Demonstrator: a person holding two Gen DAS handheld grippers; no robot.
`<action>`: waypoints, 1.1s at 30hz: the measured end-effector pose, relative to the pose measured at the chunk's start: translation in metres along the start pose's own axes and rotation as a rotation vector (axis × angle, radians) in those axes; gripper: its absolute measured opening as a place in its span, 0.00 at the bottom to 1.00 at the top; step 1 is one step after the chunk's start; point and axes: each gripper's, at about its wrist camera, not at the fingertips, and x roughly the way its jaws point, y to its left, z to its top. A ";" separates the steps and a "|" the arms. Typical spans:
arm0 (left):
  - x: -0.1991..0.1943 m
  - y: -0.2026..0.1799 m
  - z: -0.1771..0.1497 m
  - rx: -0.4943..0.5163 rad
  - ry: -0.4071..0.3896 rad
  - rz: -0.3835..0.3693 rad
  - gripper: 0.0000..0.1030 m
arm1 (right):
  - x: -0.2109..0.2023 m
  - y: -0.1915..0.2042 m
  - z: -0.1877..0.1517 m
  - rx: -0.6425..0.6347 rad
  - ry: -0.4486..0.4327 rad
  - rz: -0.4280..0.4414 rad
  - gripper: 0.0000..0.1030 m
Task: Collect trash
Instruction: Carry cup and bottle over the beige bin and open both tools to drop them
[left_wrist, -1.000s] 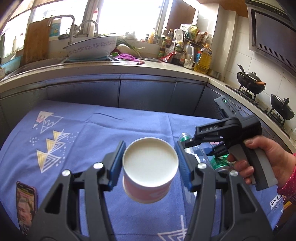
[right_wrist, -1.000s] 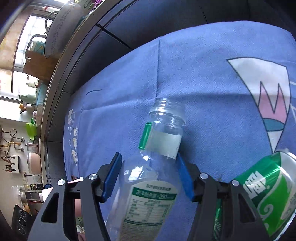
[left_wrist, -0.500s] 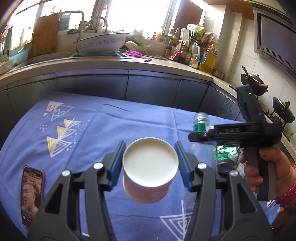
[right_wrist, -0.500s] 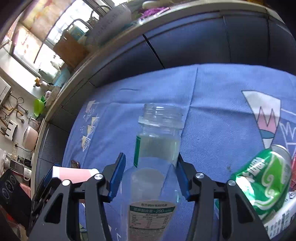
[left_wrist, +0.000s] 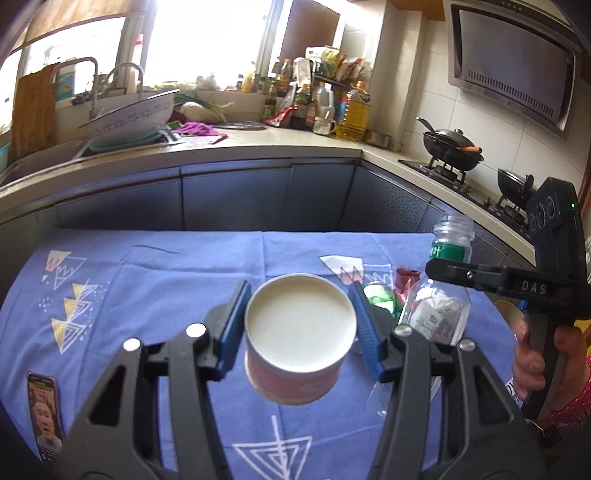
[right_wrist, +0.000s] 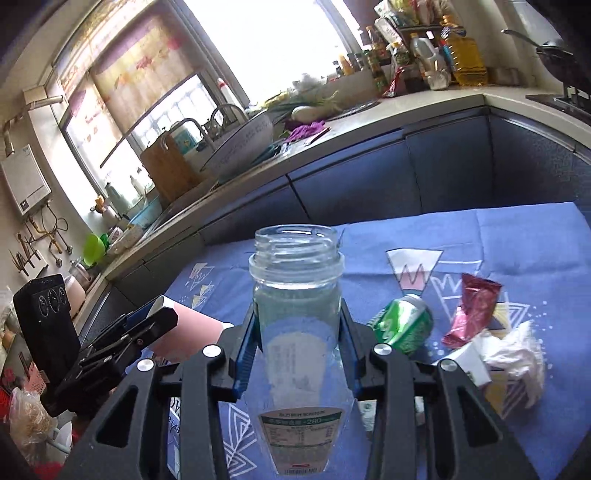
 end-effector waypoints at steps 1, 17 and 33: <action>0.002 -0.012 0.004 0.019 -0.002 -0.012 0.51 | -0.014 -0.009 0.000 0.002 -0.024 -0.014 0.39; 0.086 -0.312 0.044 0.323 0.062 -0.424 0.51 | -0.267 -0.211 -0.022 0.162 -0.404 -0.452 0.39; 0.216 -0.518 -0.056 0.507 0.342 -0.588 0.51 | -0.291 -0.398 -0.123 0.361 -0.439 -0.745 0.39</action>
